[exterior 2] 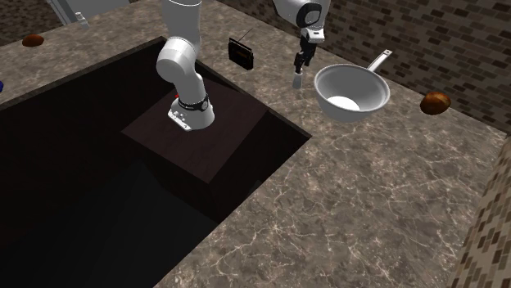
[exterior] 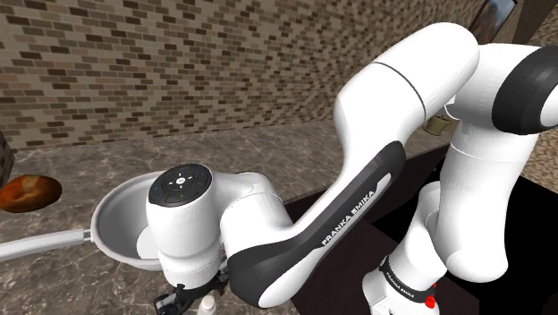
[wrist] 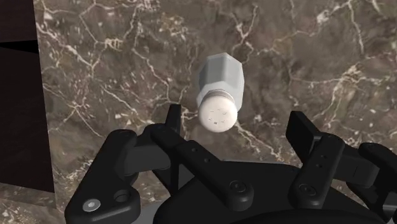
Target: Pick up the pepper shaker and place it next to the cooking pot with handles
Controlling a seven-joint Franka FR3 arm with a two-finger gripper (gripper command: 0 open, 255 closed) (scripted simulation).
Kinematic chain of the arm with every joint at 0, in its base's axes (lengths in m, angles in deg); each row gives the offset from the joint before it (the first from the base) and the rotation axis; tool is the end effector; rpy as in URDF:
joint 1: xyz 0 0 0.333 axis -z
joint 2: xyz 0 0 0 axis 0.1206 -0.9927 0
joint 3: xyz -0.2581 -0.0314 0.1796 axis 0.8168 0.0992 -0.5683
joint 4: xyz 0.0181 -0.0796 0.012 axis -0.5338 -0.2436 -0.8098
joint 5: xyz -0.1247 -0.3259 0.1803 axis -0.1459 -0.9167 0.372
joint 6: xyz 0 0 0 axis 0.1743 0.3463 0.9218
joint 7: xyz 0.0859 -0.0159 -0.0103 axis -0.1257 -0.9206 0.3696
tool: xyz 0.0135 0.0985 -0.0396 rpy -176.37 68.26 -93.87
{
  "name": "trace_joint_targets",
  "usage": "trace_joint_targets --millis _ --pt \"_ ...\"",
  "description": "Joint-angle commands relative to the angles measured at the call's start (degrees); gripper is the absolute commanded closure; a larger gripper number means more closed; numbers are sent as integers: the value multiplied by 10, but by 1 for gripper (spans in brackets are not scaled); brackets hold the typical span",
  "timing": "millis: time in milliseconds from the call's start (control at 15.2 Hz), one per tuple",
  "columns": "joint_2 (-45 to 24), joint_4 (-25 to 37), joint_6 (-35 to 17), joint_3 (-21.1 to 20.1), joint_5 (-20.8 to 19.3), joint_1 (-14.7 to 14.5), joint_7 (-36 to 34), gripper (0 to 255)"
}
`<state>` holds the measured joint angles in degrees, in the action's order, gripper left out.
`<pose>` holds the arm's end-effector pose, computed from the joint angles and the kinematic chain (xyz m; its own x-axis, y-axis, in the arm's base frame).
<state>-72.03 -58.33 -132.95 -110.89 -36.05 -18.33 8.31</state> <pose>0.3126 0.4578 0.2743 0.9906 -0.1358 -0.0160 -0.1338 -0.9867 0.0920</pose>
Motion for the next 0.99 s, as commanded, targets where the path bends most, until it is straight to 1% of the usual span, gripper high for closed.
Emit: trace_joint_targets --millis 0,132,396,924 --pt "0 0 0 0 0 0 0 0" --pt "0 0 0 0 0 0 0 0" --pt "45 26 63 -15 38 10 25 0" --pt "46 26 63 -15 38 10 25 0"
